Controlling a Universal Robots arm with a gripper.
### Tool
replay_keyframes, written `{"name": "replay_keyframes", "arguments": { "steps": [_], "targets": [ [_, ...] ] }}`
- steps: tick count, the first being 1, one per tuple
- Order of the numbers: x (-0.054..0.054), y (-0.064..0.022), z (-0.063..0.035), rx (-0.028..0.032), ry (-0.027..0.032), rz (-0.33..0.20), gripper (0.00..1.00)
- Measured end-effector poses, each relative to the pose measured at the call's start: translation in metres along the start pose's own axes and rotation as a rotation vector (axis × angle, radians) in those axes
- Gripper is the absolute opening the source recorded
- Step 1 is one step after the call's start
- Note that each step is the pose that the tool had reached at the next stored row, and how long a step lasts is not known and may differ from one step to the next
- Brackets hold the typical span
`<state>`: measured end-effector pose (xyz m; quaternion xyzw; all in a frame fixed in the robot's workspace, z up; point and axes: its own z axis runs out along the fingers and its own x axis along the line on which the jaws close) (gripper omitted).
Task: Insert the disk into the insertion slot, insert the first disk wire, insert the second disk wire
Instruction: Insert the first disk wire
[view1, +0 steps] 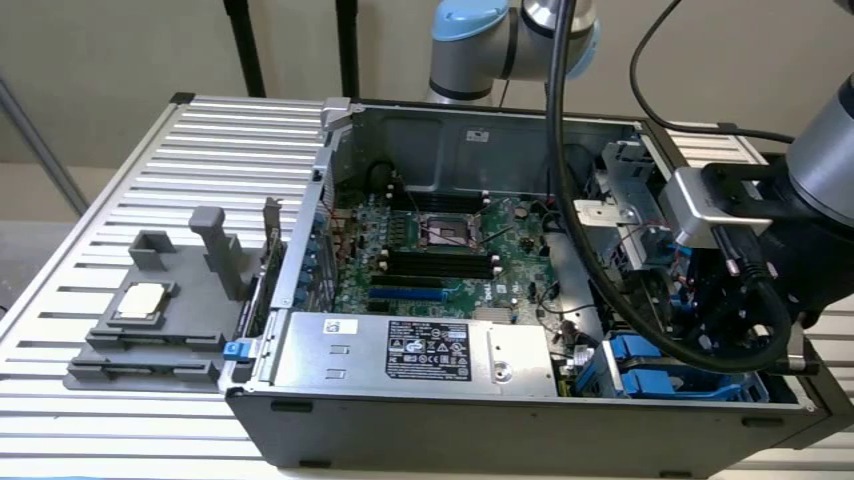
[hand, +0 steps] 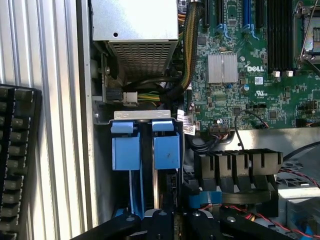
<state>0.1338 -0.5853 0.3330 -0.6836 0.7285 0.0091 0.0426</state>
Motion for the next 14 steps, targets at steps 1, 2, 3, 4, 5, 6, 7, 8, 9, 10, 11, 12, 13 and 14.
{"name": "replay_keyframes", "arguments": {
  "steps": [1, 2, 3, 4, 5, 6, 7, 8, 9, 10, 11, 12, 13, 14],
  "targets": [
    [0.000, 0.0000, -0.0002, -0.0002, -0.0005, 0.000, 0.16],
    [0.000, 0.0000, -0.0004, -0.0005, -0.0017, 0.000, 0.18],
    [0.000, -0.0001, -0.0026, -0.0009, -0.0010, 0.000, 0.18],
    [0.000, -0.0003, -0.0058, -0.0017, -0.0001, 0.000, 0.25],
    [0.000, -0.0004, -0.0088, -0.0027, -0.0004, 0.000, 0.25],
    [-0.001, -0.0006, -0.0123, -0.0036, 0.0001, 0.000, 0.25],
    [-0.001, -0.0007, -0.0153, -0.0046, 0.0002, 0.000, 0.25],
    [-0.001, -0.0007, -0.0178, -0.0057, 0.0002, 0.000, 0.25],
    [-0.001, -0.0006, -0.0200, -0.0066, 0.0004, 0.000, 0.25],
    [-0.001, -0.0003, -0.0219, -0.0074, 0.0004, 0.000, 0.25],
    [0.000, 0.0002, -0.0237, -0.0081, 0.0005, 0.001, 0.25],
    [0.000, 0.0012, -0.0251, -0.0085, 0.0006, 0.001, 0.25],
    [0.000, 0.0030, -0.0256, -0.0087, 0.0003, 0.001, 0.25],
    [0.000, 0.0055, -0.0258, -0.0088, 0.0003, 0.001, 0.25]
  ]
}}
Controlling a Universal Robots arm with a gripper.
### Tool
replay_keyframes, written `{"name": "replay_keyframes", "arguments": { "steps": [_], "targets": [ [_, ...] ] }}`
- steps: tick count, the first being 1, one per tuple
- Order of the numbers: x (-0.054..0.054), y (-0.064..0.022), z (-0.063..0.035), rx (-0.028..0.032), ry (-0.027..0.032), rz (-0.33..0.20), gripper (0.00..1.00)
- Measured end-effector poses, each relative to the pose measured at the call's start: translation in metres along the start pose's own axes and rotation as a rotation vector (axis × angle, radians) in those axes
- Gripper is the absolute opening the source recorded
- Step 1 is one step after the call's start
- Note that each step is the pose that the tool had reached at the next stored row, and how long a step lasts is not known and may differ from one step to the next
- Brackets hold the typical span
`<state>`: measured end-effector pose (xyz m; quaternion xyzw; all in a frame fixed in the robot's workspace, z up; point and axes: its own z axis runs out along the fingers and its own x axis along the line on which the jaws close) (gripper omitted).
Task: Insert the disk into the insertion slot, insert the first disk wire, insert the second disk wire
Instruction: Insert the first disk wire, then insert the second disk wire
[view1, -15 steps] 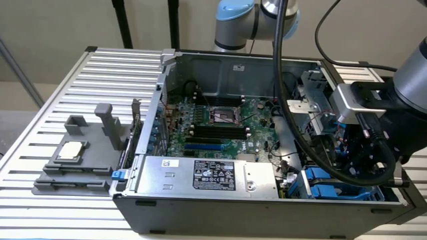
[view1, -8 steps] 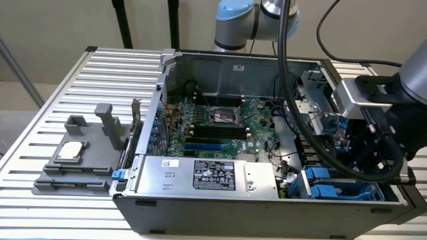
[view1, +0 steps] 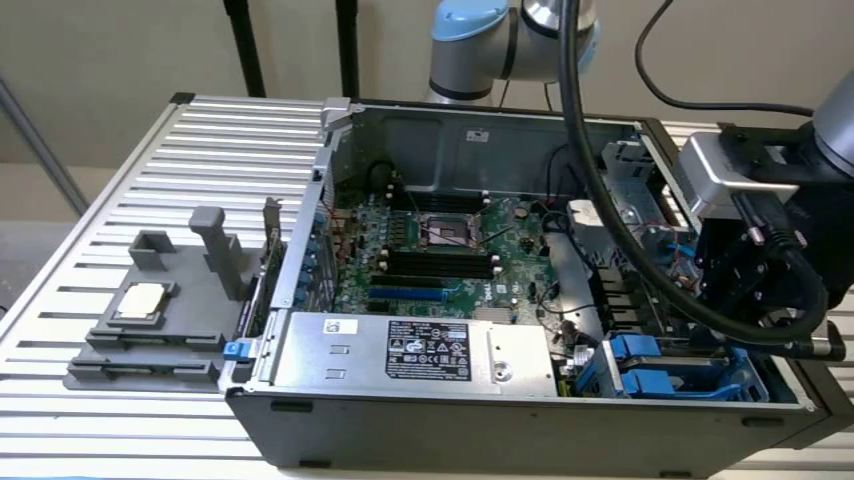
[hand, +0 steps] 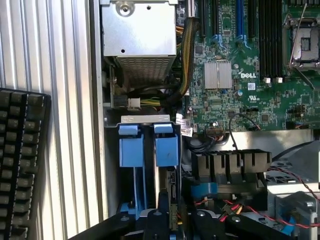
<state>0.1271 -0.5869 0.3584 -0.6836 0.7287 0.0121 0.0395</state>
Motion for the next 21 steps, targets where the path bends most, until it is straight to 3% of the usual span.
{"name": "replay_keyframes", "arguments": {
  "steps": [4, 21],
  "targets": [
    [0.0007, 0.0108, -0.0005, 0.0000, 0.0001, 0.000, 0.25],
    [0.0005, 0.0108, -0.0018, 0.0000, 0.0004, 0.000, 0.25]
  ]
}}
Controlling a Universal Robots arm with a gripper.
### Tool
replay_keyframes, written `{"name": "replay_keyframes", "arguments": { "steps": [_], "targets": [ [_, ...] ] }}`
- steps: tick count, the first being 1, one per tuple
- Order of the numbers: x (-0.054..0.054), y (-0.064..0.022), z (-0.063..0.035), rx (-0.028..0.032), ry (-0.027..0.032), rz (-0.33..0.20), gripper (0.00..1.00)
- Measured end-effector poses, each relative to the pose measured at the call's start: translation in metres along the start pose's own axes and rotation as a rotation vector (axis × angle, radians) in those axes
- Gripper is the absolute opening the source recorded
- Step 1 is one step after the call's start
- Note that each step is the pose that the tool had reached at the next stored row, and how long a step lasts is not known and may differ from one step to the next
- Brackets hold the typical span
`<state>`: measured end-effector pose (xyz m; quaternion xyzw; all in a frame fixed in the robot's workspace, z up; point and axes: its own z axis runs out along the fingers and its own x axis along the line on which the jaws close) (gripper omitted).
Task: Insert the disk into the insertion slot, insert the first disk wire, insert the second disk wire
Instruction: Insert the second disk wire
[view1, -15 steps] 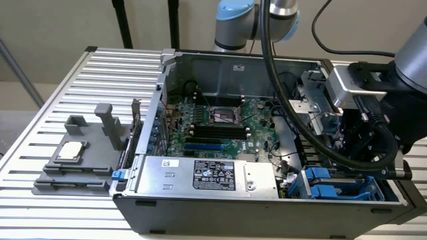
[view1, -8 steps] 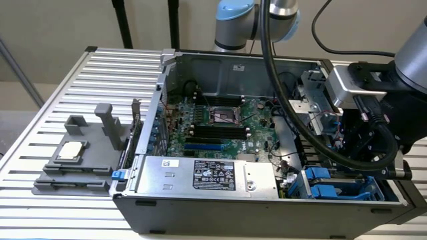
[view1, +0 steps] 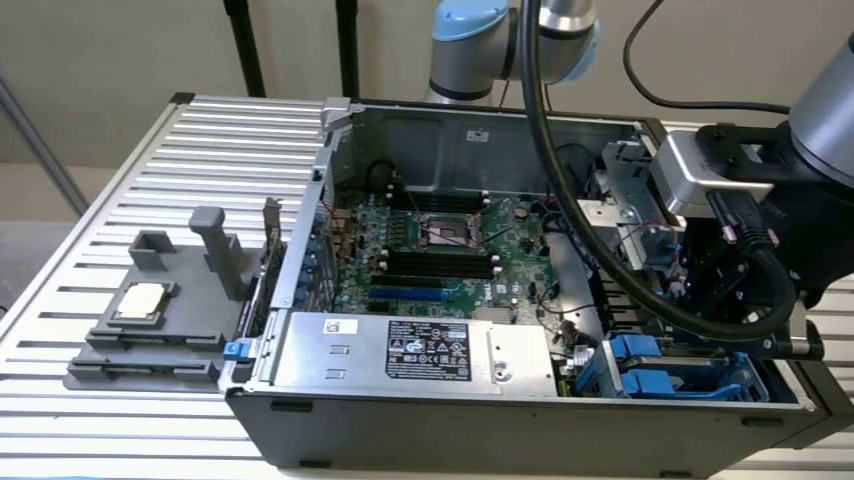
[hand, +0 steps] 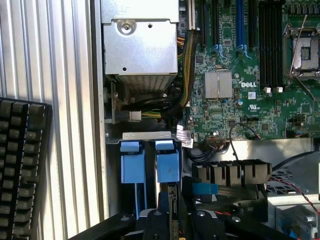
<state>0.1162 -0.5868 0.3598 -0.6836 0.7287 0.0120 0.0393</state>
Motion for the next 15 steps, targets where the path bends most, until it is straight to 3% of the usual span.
{"name": "replay_keyframes", "arguments": {
  "steps": [7, 11, 13, 15],
  "targets": [
    [-0.002, -0.0015, -0.0287, 0.0000, -0.0001, 0.000, 0.25],
    [-0.008, -0.0012, -0.0290, 0.0000, 0.0003, 0.000, 0.25],
    [-0.015, -0.0007, -0.0279, 0.0003, 0.0041, 0.000, 0.25],
    [-0.019, -0.0004, -0.0264, 0.0010, 0.0155, -0.001, 0.25]
  ]
}}
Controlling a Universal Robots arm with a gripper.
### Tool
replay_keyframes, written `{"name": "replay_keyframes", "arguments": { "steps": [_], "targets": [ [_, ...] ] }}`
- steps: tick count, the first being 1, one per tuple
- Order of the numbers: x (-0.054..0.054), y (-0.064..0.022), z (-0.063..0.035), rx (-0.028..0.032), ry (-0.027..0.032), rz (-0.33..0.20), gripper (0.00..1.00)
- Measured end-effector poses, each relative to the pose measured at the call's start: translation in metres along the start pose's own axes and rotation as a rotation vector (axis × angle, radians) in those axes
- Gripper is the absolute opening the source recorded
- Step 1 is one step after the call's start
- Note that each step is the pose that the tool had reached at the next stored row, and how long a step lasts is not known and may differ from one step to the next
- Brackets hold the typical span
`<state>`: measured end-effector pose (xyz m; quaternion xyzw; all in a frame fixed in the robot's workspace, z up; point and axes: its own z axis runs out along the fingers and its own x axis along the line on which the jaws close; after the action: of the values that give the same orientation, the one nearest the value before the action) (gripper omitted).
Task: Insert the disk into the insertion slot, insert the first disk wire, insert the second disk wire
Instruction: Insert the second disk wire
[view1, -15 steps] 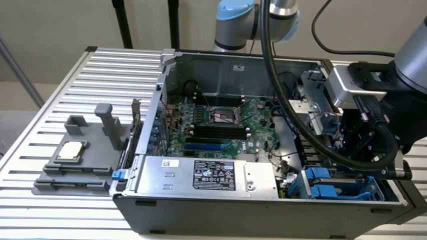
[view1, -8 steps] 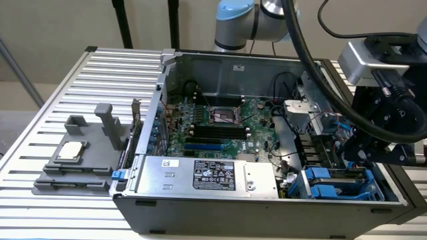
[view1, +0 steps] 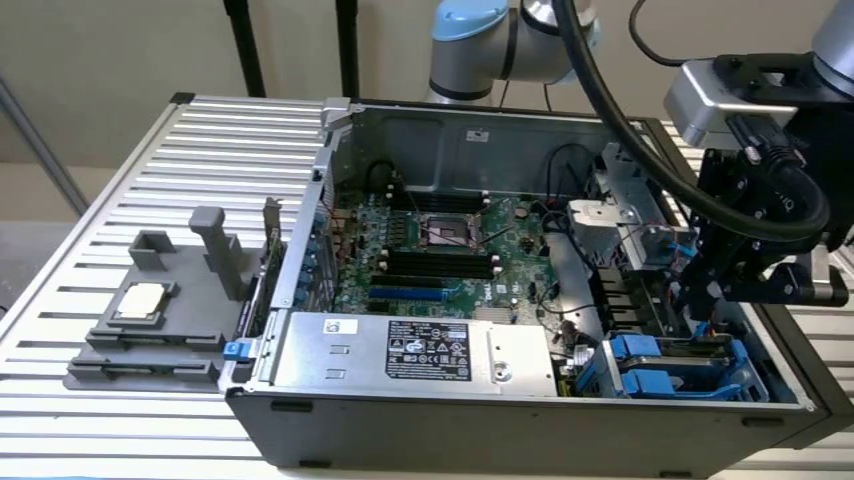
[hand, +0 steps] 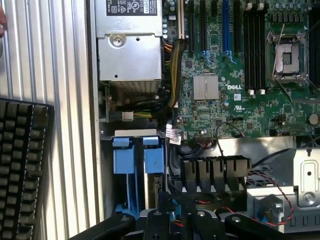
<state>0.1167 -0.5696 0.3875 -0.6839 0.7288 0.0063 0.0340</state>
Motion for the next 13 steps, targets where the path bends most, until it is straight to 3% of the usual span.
{"name": "replay_keyframes", "arguments": {
  "steps": [4, 5, 8, 13],
  "targets": [
    [0.000, -0.0003, 0.0018, 0.0023, 0.0381, -0.001, 0.25],
    [0.000, -0.0005, 0.0028, 0.0027, 0.0441, -0.002, 0.25],
    [0.000, -0.0011, 0.0075, 0.0033, 0.0537, -0.002, 0.25],
    [-0.005, -0.0024, 0.0144, 0.0040, 0.0643, -0.003, 0.25]
  ]
}}
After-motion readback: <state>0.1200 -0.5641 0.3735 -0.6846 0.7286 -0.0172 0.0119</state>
